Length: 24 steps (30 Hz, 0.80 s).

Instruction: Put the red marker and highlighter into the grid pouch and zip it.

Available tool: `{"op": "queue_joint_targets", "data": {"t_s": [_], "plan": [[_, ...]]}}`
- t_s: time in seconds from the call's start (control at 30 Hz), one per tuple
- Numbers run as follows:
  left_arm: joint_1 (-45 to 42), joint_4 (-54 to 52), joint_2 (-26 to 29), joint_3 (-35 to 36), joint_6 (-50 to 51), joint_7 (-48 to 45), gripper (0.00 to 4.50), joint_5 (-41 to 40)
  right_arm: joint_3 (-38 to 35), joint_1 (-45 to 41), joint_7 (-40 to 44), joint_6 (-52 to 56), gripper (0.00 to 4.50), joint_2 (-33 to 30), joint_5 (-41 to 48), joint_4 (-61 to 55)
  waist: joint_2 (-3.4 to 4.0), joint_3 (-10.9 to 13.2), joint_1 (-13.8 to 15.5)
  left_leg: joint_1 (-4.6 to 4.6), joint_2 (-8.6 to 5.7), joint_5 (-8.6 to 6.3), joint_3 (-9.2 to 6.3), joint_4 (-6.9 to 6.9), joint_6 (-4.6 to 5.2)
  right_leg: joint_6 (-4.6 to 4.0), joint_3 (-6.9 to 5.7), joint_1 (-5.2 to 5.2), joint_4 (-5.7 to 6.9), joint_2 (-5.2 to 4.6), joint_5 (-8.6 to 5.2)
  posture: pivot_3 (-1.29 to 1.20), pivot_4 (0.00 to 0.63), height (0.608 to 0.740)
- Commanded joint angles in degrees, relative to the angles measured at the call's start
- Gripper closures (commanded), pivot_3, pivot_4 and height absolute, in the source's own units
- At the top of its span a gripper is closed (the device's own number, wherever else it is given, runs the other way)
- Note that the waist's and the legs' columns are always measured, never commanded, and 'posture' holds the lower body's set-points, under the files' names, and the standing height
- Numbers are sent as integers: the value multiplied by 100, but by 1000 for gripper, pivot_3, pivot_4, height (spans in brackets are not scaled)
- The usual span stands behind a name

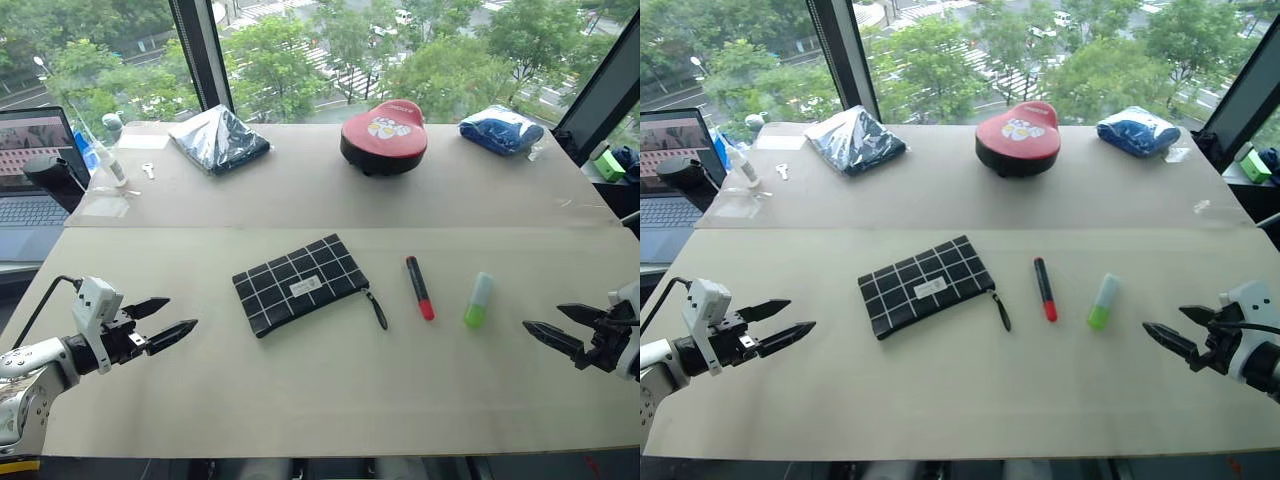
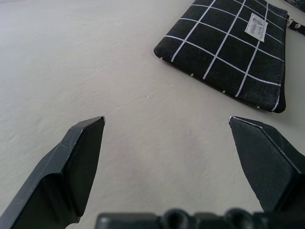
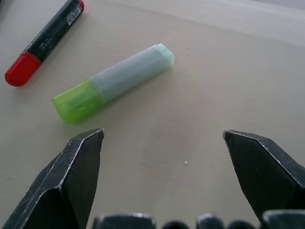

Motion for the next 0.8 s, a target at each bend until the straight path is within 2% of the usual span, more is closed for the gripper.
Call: {"op": "queue_joint_targets", "data": {"t_s": [0.03,0.13,0.23,0.4,0.5,0.53,0.57,0.6,0.67,0.8], "plan": [[-255,-131,-27,-21,-106,66,0,-38,-153,-48,-101,38,64,-36,4,-81,0,0,5,0,0,0,0,0,0,0,0,0,0,0,0,0,150,740],[-741,337,-63,-502,-1017,-342,0,422,-161,-157,-423,169,64,115,44,-144,-1,0,59,-1,0,-1,0,3,-7,-1,-4,2,0,-1,0,0,150,740],[-869,775,86,-896,-2472,-793,0,1129,-164,-293,-466,345,779,107,171,-272,2,-1,70,1,-1,0,14,3,-9,-6,1,0,0,0,3,0,150,740],[-1099,1522,471,-1407,-4442,-1358,0,1972,-31,-621,-452,641,2445,130,508,-832,1,-1,-15,-5,15,-5,42,-4,5,-16,13,-25,0,-2,0,0,150,740],[-1387,1693,386,-1526,-4750,-1397,0,1924,205,-851,-496,806,3562,241,698,-1274,1,-1,-29,-9,23,-7,44,-3,6,-20,12,-30,-1,-10,3,0,150,740],[-1460,1617,290,-1543,-4666,-1392,0,1785,378,-957,-518,866,3754,306,749,-1438,1,-1,-34,-9,24,-7,44,-3,6,-19,12,-30,-1,-11,4,0,150,740],[-1504,1559,226,-1559,-4605,-1386,0,1690,492,-1029,-531,914,4274,349,778,-1545,1,-1,-33,-9,28,-7,44,-2,6,-18,11,-29,-1,-11,4,0,150,740],[-1539,1531,185,-1609,-4659,-1393,0,1693,730,-1161,-570,972,4446,438,794,-1700,1,-1,-31,-9,27,-7,44,-2,6,-18,11,-29,0,-11,5,0,150,740],[-1588,1536,160,-1787,-4905,-1441,0,1879,1386,-1552,-622,1048,4446,689,734,-1888,-1,0,-46,-10,28,-7,44,-1,7,-17,9,-30,0,-8,5,0,150,740],[-1691,1361,112,-2160,-5175,-1543,0,1994,2777,-2526,-946,860,4446,1235,-95,-1581,-1,0,-98,-11,26,-6,59,-1,5,-19,9,-42,9,6,7,0,150,740]]}}
